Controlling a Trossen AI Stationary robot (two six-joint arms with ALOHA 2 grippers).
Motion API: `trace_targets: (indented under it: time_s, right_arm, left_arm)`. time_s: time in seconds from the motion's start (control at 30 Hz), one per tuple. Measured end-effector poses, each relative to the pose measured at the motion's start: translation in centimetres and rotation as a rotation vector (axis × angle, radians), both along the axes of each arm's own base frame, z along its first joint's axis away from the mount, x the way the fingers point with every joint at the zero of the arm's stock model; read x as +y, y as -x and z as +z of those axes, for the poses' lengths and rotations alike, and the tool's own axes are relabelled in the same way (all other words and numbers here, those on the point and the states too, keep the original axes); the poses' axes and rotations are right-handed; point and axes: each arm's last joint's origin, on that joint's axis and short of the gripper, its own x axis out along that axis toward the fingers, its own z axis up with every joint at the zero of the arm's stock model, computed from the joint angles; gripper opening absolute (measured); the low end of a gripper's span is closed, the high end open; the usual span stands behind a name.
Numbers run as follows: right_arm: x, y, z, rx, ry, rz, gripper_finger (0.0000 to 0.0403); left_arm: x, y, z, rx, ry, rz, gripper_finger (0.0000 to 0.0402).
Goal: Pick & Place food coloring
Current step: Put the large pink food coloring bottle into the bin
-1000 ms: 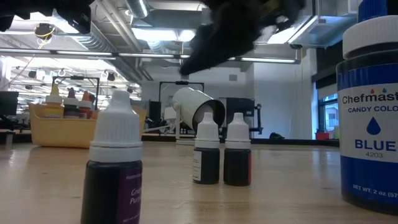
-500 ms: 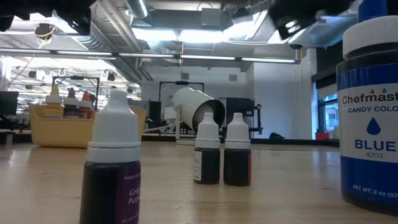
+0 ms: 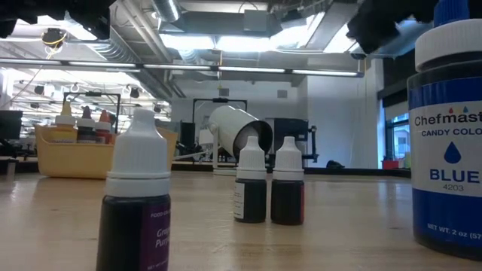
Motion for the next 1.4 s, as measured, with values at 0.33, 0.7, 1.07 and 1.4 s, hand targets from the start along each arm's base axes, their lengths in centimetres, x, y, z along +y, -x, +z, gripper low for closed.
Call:
trace_targets:
  time_s: [0.33, 0.7, 1.07, 1.4]
  right_arm:
    - [0.6, 1.4, -1.3, 0.181, -0.021, -0.009, 0.0236]
    - [0.4, 2.2, -2.3, 0.292, 0.018, -0.06, 0.0236]
    - [1.0, 1.2, -4.7, 0.379, 0.065, -0.066, 0.0233]
    - [1.1, 1.1, -4.8, 0.378, 0.067, -0.065, 0.0125]
  left_arm:
    - [0.1, 0.0, 0.0, -0.012, -0.133, 0.041, 0.0143]
    - [0.2, 0.0, 0.0, -0.008, -0.166, 0.096, 0.0147]
    - [0.2, 0.0, 0.0, -0.008, -0.165, 0.097, 0.0144]
    - [0.2, 0.0, 0.0, -0.008, -0.166, 0.098, 0.0143]
